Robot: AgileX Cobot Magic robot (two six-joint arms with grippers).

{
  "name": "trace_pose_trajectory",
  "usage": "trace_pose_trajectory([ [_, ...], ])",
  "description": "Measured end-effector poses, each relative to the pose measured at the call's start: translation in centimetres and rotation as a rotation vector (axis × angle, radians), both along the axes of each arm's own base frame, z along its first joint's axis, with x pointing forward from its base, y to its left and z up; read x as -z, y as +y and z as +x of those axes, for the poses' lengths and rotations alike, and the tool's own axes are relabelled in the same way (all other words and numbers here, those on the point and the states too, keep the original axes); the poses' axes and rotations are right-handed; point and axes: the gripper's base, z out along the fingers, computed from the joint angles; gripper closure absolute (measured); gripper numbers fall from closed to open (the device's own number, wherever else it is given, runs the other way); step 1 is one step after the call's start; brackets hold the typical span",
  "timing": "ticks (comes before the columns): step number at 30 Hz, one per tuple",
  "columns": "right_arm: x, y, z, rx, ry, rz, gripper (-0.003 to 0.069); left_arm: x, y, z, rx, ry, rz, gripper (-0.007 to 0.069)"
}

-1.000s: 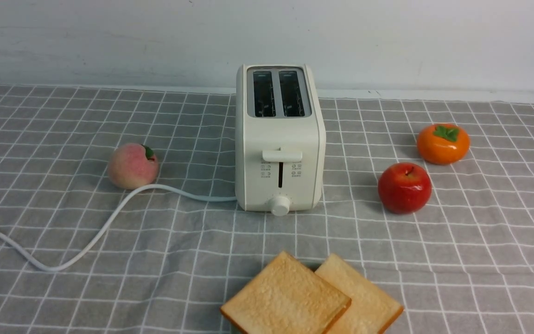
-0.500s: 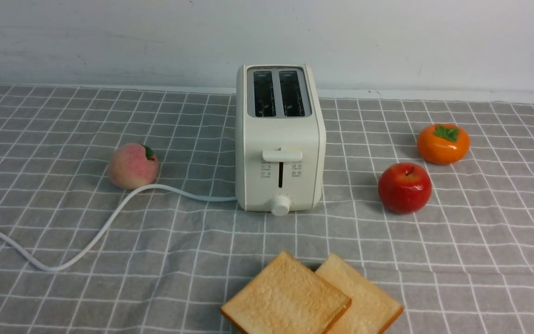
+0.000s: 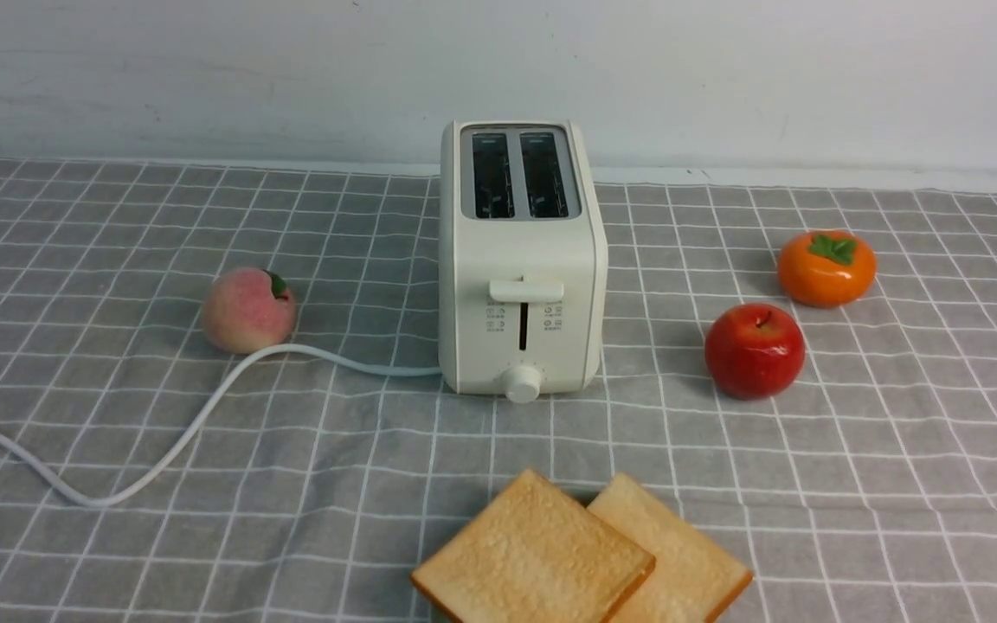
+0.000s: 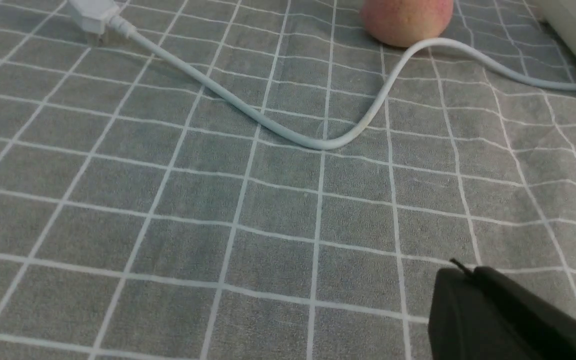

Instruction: Take toasted bread from bread machine on grey coffee table place on plate.

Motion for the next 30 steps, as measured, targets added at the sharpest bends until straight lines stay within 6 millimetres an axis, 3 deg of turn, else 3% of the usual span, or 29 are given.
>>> trace_pose_trajectory([
  [30, -0.01, 0.00, 0.00, 0.000, -0.002, -0.002, 0.0612, -0.06, -0.22, 0.02, 0.020, -0.006, -0.017, 0.0592],
])
